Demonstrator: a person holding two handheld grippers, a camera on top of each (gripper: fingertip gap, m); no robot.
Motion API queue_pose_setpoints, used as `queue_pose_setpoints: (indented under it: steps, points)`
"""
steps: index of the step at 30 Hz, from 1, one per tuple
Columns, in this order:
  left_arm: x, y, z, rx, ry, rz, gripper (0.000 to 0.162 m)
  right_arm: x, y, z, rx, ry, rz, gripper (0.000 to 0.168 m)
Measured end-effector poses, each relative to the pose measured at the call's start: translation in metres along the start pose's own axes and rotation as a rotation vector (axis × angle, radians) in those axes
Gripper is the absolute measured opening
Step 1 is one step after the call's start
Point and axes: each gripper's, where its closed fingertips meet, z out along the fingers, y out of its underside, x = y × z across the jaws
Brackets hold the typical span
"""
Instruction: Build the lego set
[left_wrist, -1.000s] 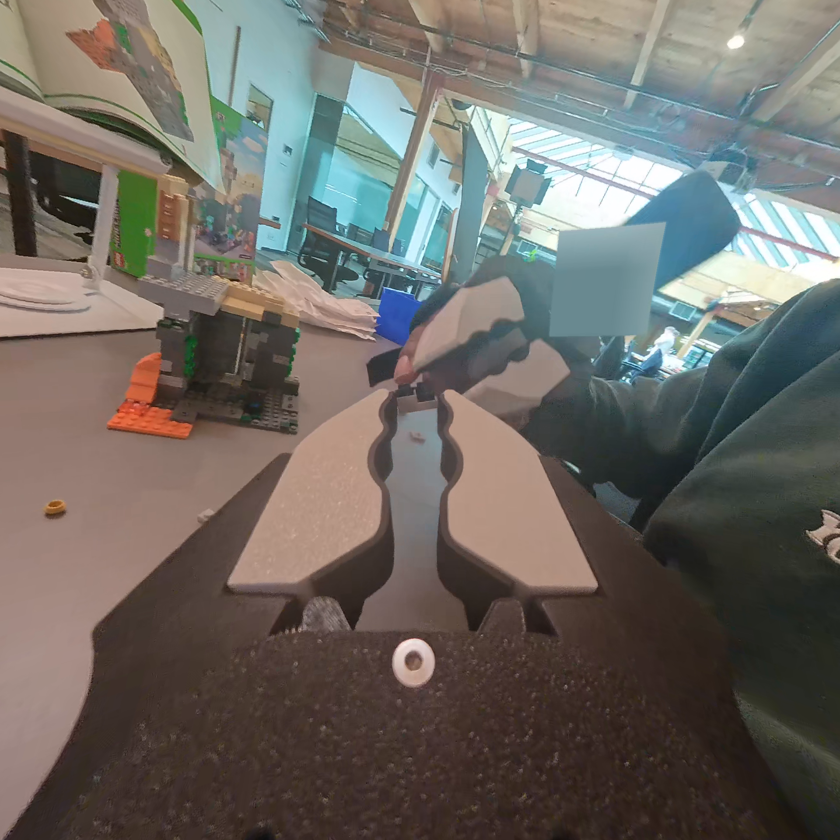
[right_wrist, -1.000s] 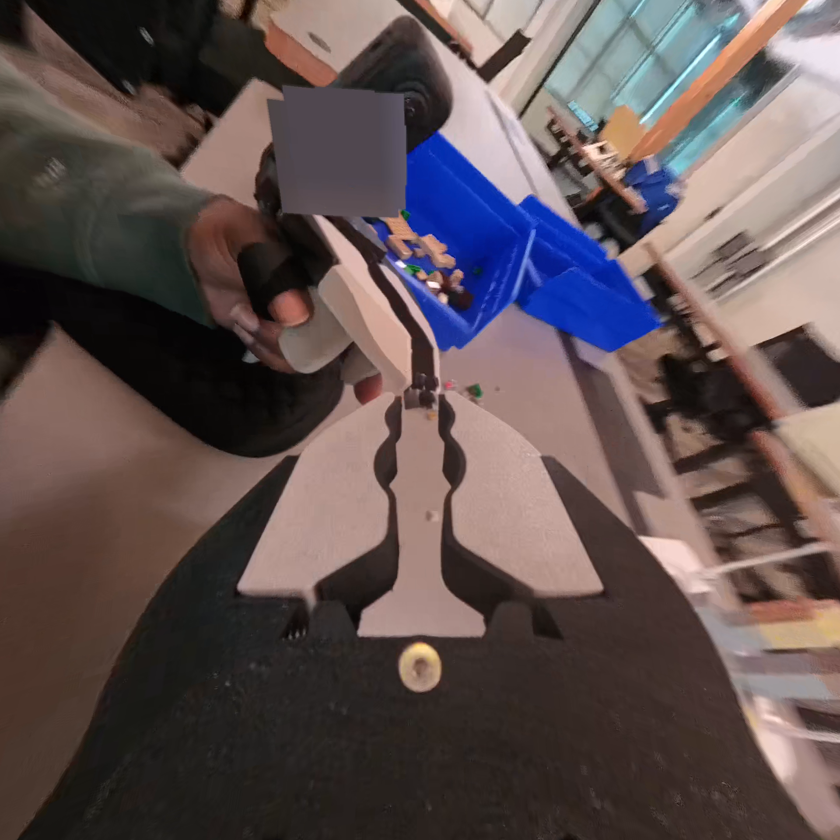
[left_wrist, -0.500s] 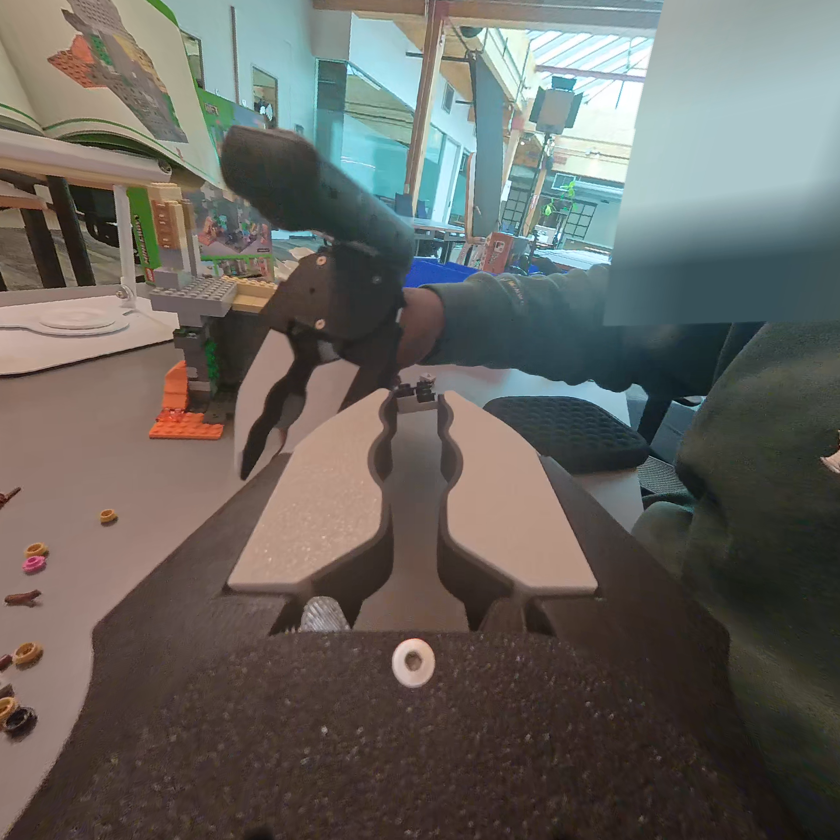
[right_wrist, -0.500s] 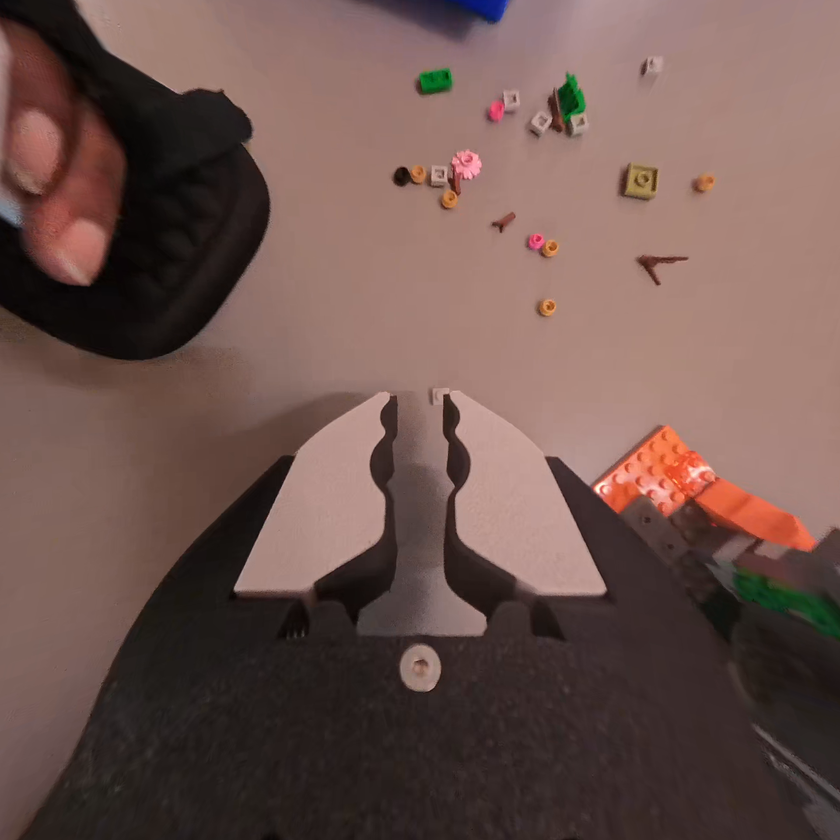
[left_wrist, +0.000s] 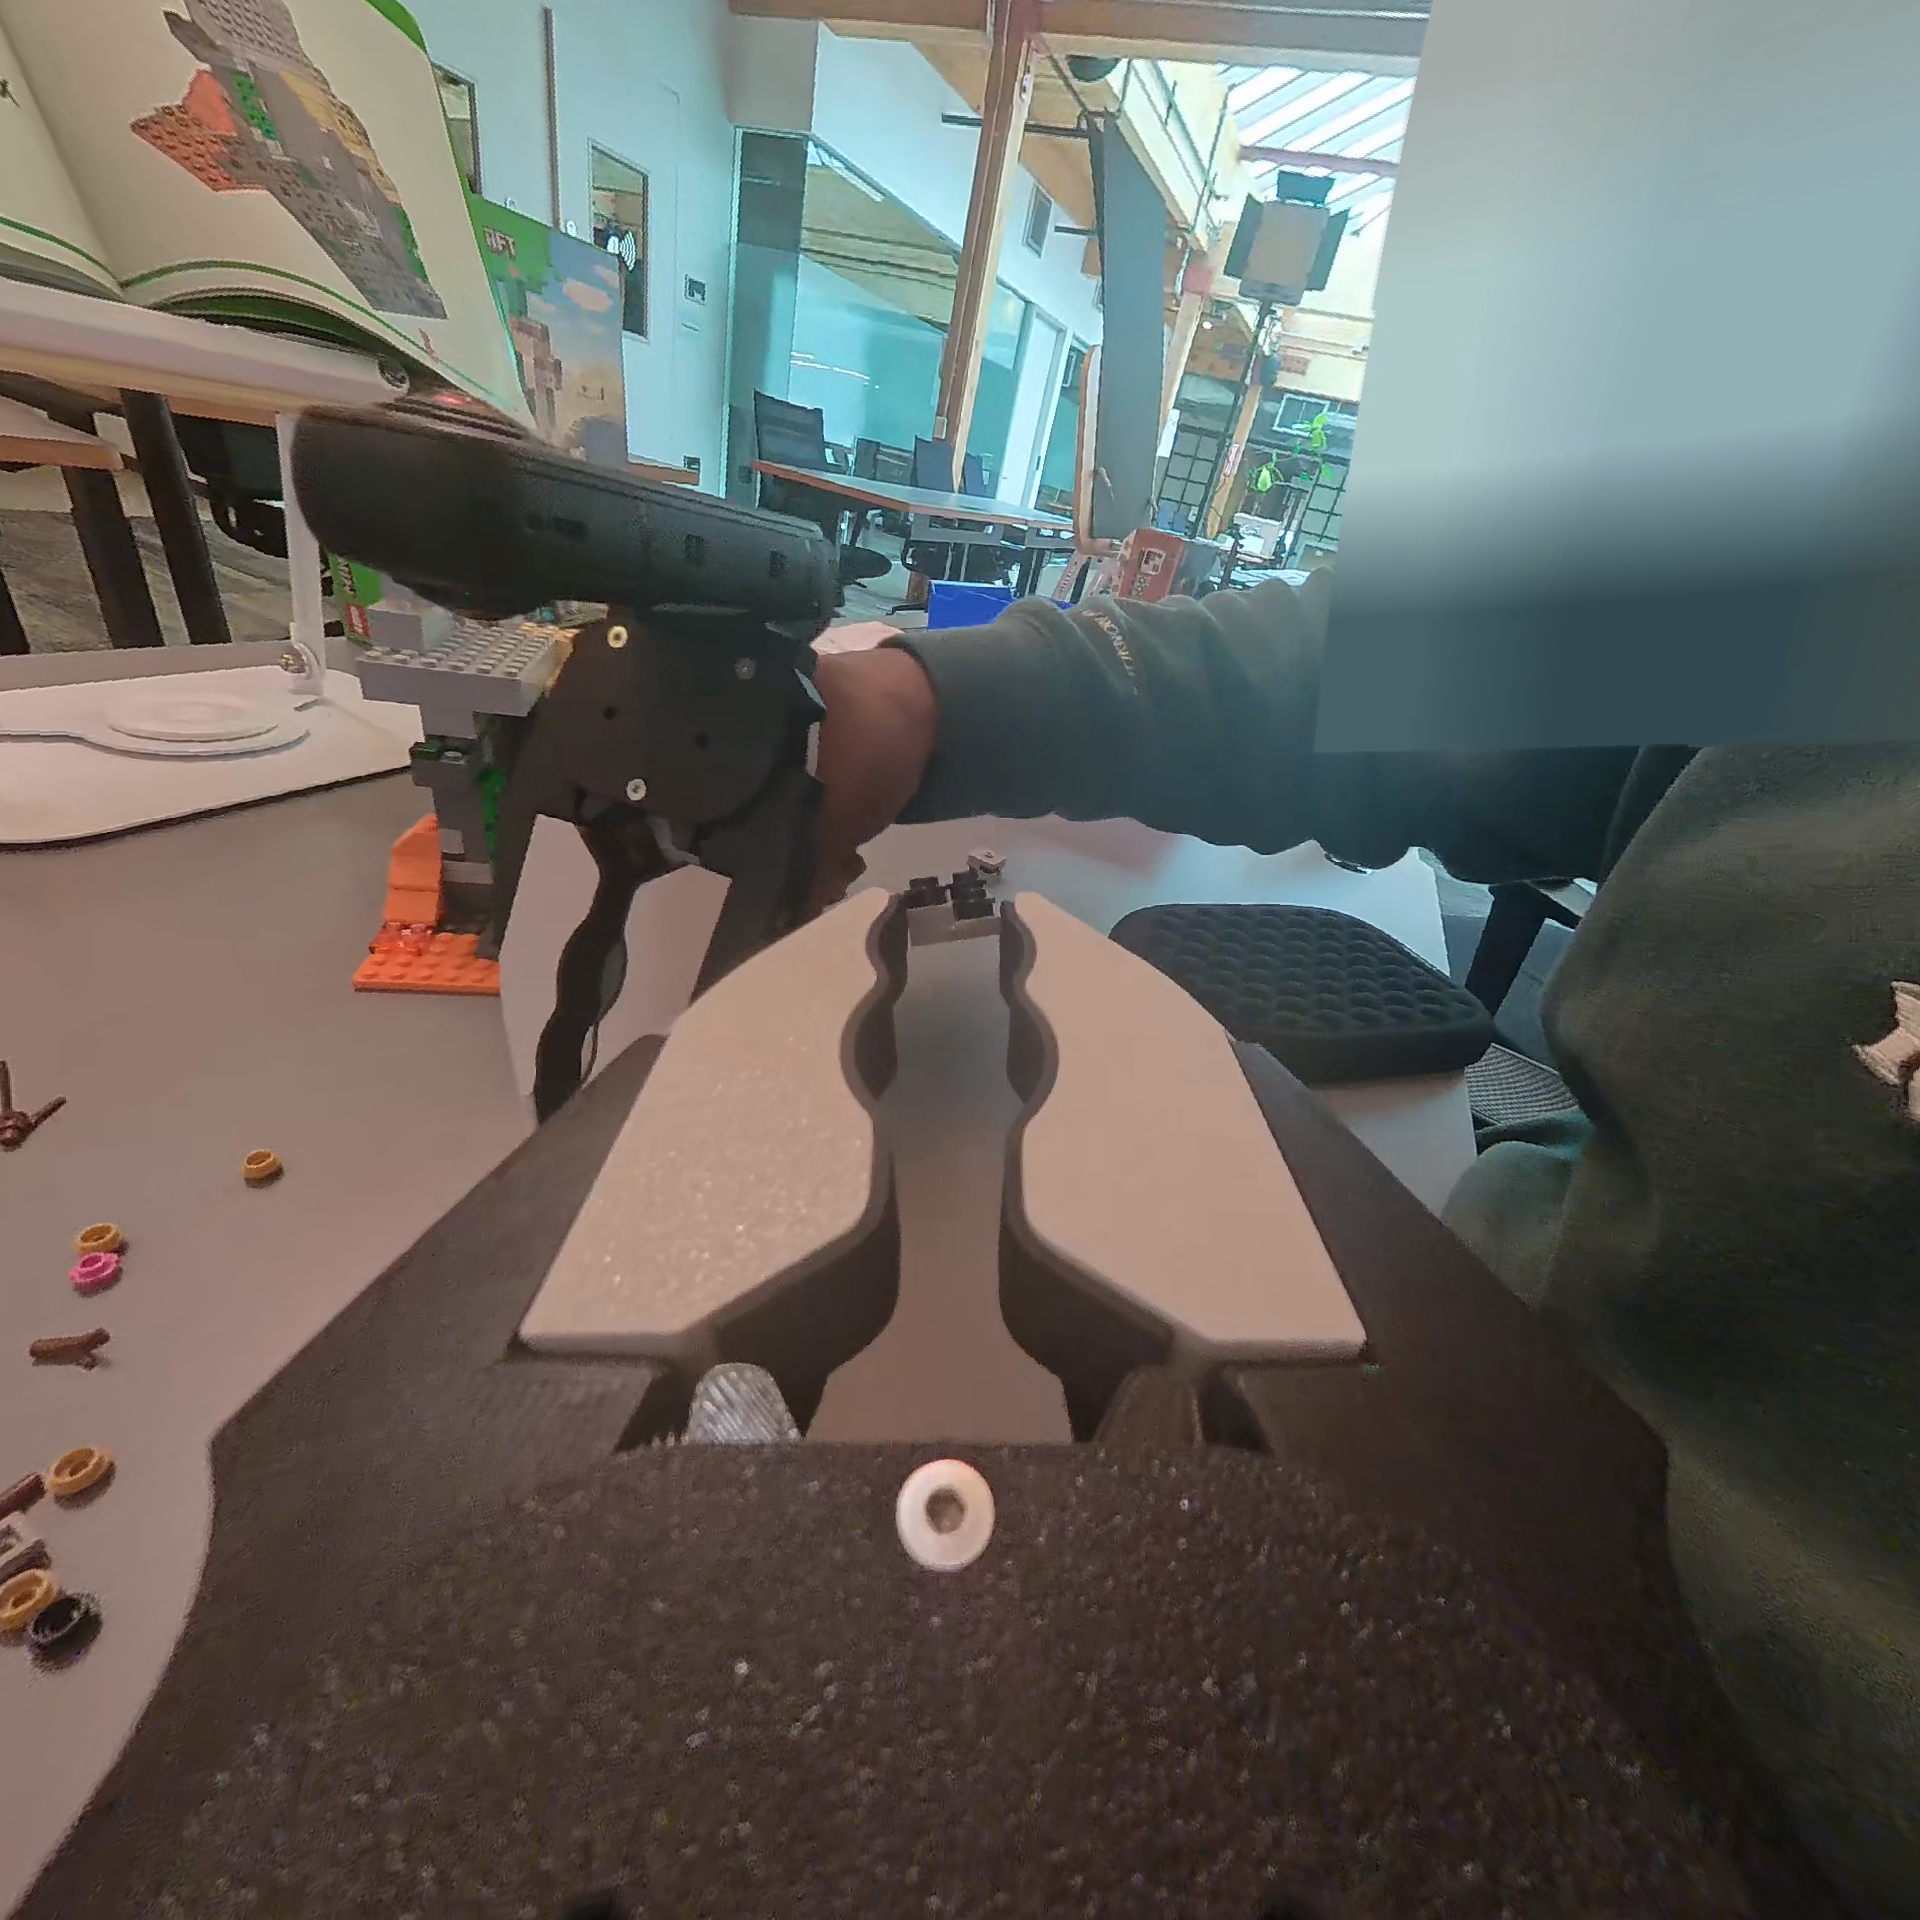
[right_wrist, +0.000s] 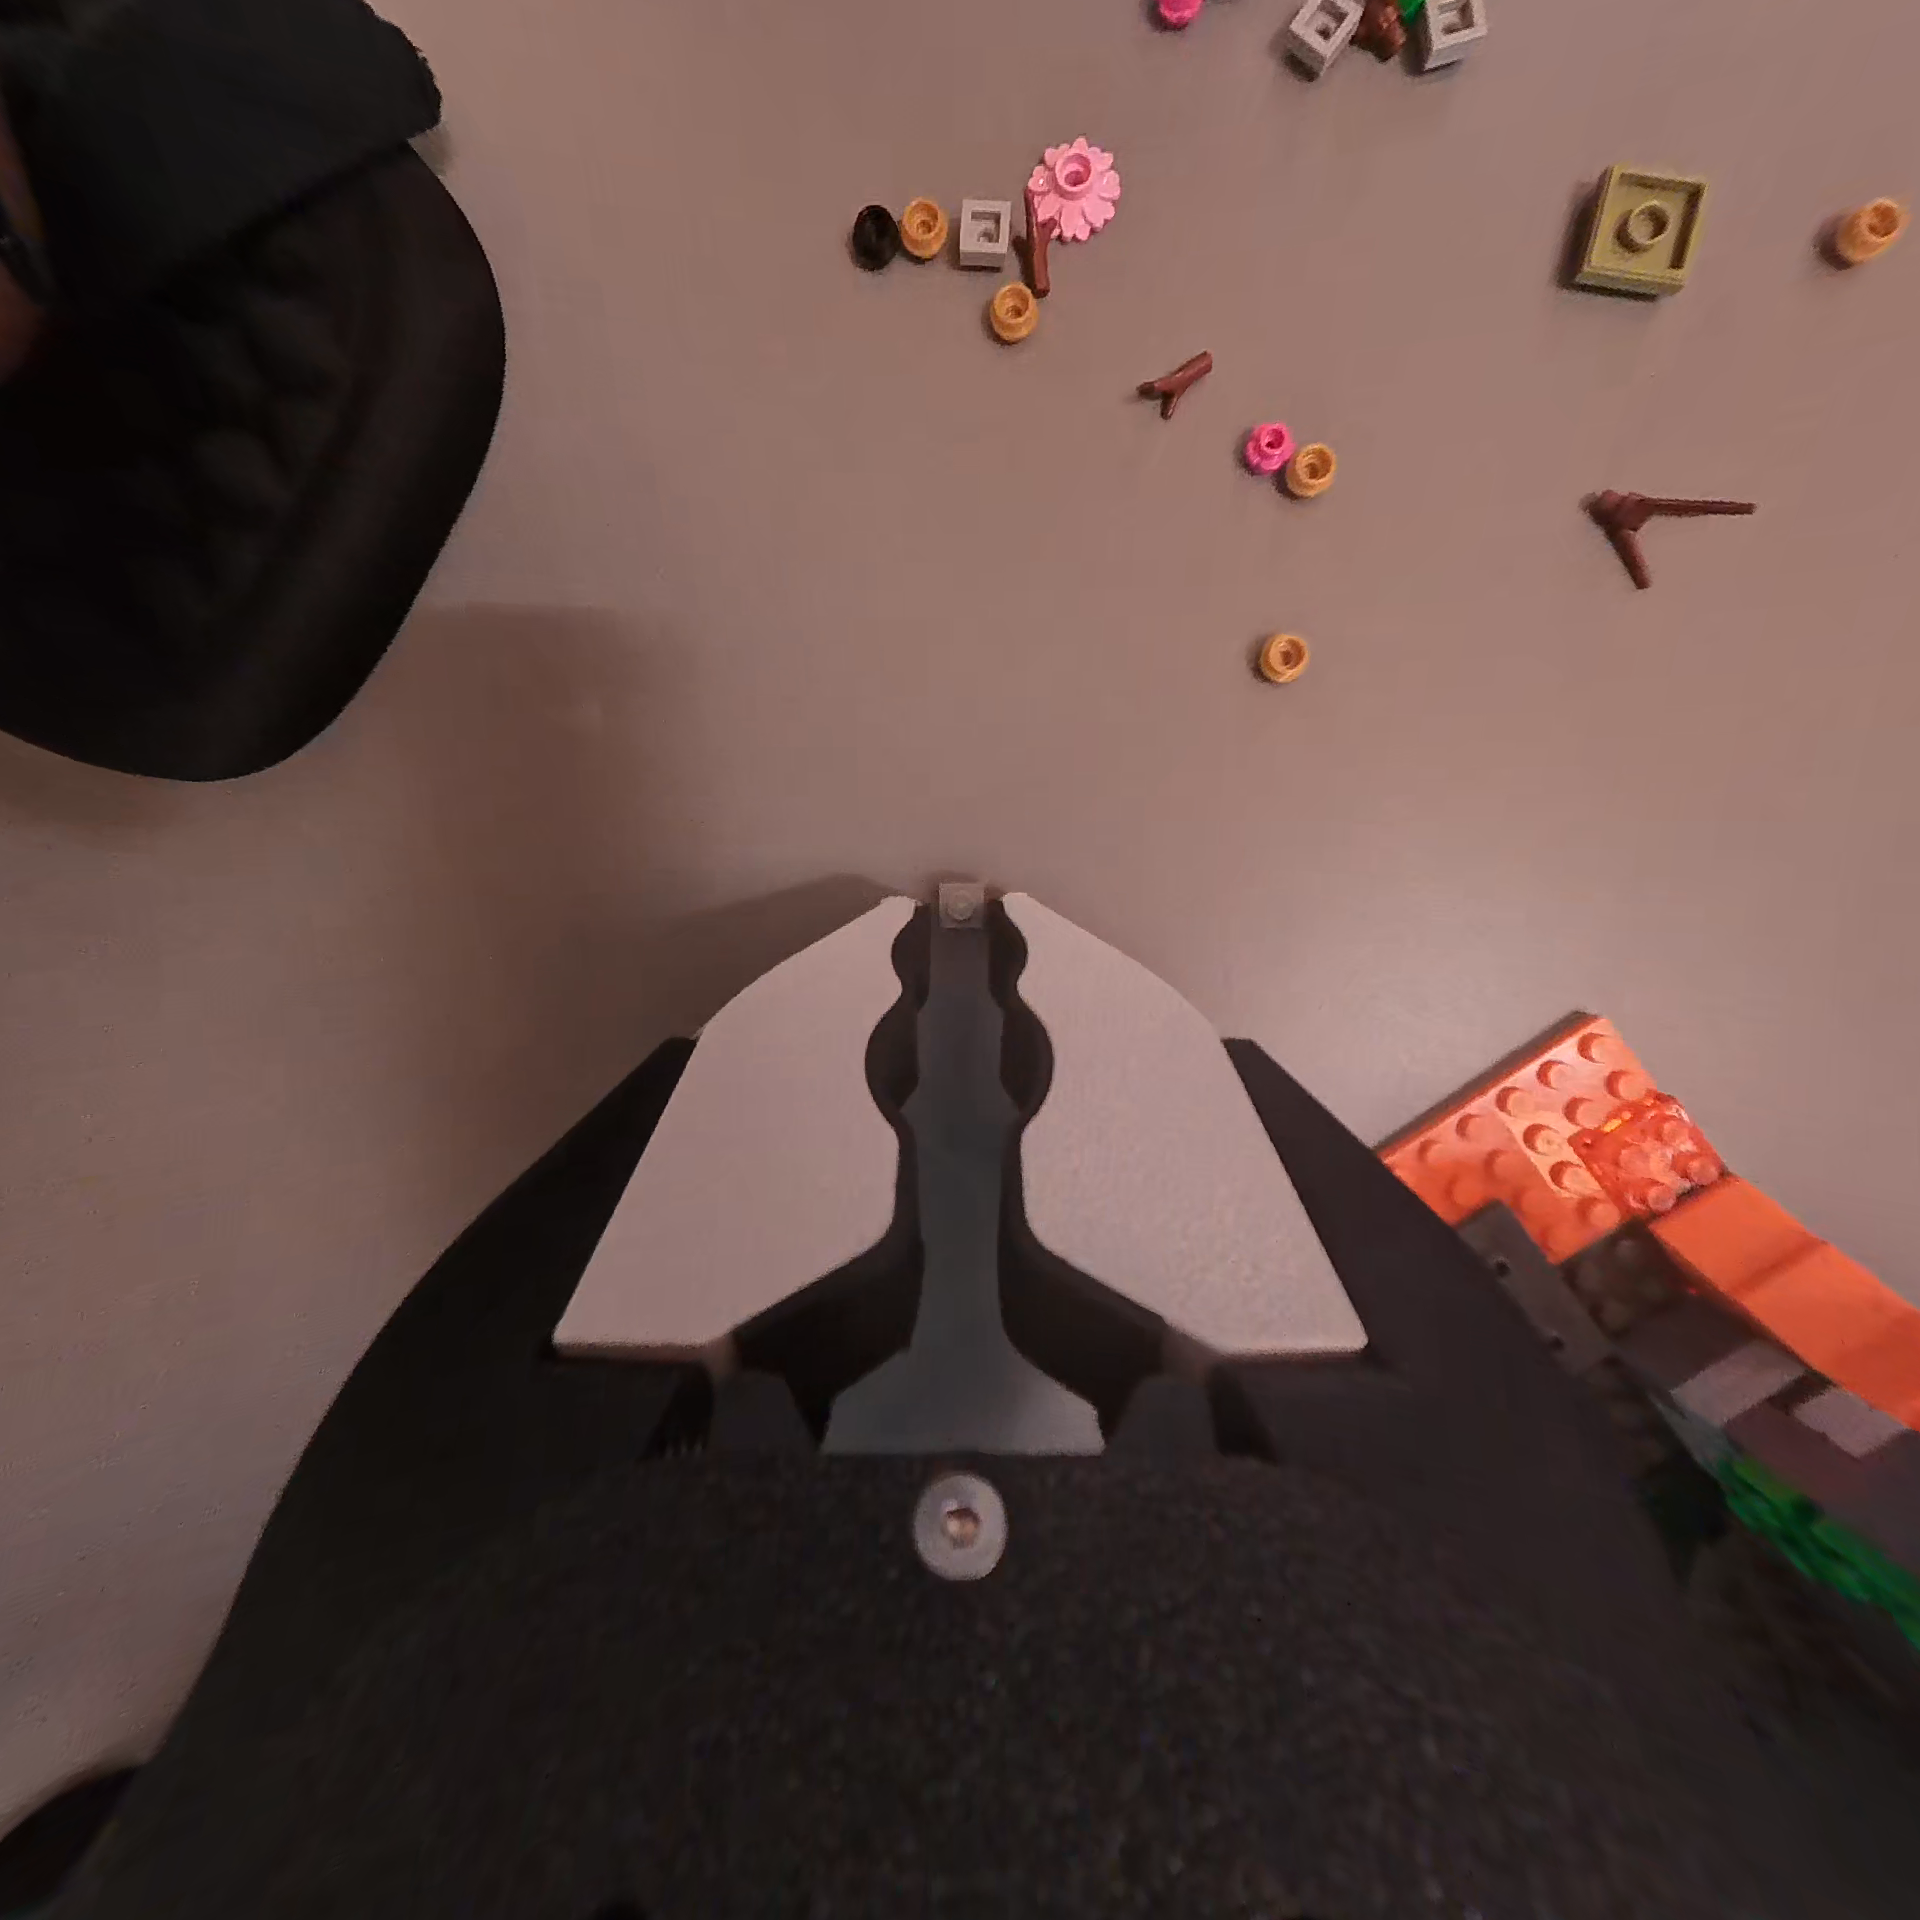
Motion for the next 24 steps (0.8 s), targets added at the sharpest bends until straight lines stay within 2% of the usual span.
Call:
queue_pose_setpoints:
  steps: [6,10,15,20,24]
  points:
    - [-0.001,0.001,0.000,-0.005,-0.004,0.001,0.016,0.001,0.000,0.000,-0.011,0.001,-0.057,0.007]
    - [-0.001,0.001,0.001,-0.007,-0.006,-0.001,0.016,-0.006,-0.003,-0.010,0.043,0.001,-0.084,0.006]
    - [-0.004,0.002,0.000,-0.006,-0.020,-0.013,0.016,-0.035,-0.027,-0.056,0.204,-0.057,-0.145,0.007]
    - [-0.003,0.002,0.001,-0.009,-0.024,0.002,0.016,-0.083,-0.057,-0.115,0.341,-0.207,-0.220,0.007]
    - [-0.001,0.002,0.002,-0.012,-0.024,0.029,0.016,-0.111,-0.065,-0.123,0.321,-0.263,-0.277,0.007]
